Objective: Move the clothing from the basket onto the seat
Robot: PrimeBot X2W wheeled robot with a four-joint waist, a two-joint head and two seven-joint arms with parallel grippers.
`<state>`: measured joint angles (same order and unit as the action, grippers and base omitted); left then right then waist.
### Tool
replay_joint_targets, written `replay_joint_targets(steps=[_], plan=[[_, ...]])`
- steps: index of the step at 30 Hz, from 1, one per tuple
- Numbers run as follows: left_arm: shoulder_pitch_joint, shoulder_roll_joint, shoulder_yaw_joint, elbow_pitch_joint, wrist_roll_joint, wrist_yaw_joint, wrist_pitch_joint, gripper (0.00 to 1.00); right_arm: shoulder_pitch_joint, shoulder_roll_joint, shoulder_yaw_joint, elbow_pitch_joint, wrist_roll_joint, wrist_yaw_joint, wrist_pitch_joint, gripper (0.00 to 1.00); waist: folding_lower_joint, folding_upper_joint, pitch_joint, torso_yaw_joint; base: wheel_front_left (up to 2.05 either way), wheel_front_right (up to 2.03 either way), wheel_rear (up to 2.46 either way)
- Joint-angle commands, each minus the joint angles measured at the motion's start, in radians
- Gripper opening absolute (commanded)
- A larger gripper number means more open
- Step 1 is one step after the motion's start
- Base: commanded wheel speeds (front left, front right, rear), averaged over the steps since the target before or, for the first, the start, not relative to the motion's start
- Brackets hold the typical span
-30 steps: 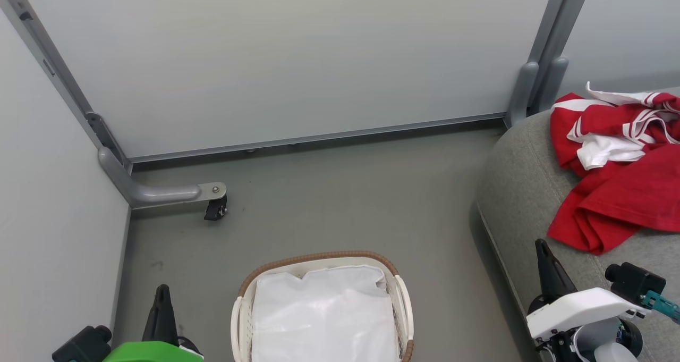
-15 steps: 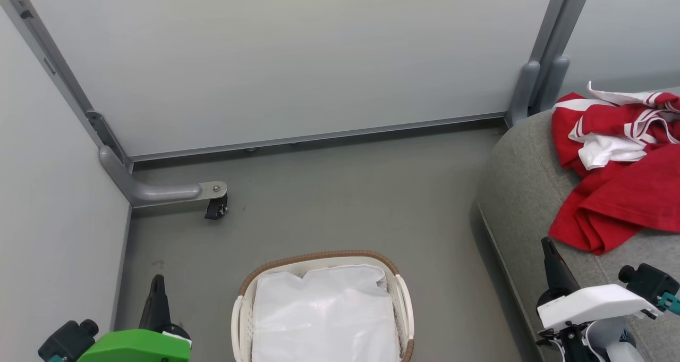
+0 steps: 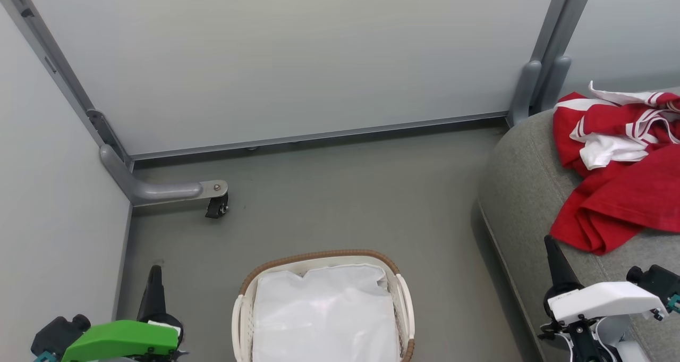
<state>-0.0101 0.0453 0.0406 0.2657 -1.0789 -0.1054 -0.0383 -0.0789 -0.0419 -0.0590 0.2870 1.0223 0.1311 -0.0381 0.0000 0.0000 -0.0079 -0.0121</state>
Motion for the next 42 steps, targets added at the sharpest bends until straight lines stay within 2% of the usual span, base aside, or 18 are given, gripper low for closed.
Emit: replay_joint_targets(steps=[1, 42], plan=[[-0.027, 0.005, 0.009, -0.011, -0.028, -0.004, 0.006, 0.00, -0.025, -0.007, -0.006, -0.015, 0.029, 0.000, 0.006, 0.00, 0.0000, 0.0000, 0.000, 0.000, 0.00, 0.00, 0.00], [-0.082, 0.007, 0.054, -0.020, -0.370, -0.020, 0.107, 0.00, -0.032, -0.010, -0.041, -0.036, 0.409, 0.000, 0.107, 0.00, 0.0000, 0.0000, 0.007, 0.007, 0.00, 0.00, 0.00]])
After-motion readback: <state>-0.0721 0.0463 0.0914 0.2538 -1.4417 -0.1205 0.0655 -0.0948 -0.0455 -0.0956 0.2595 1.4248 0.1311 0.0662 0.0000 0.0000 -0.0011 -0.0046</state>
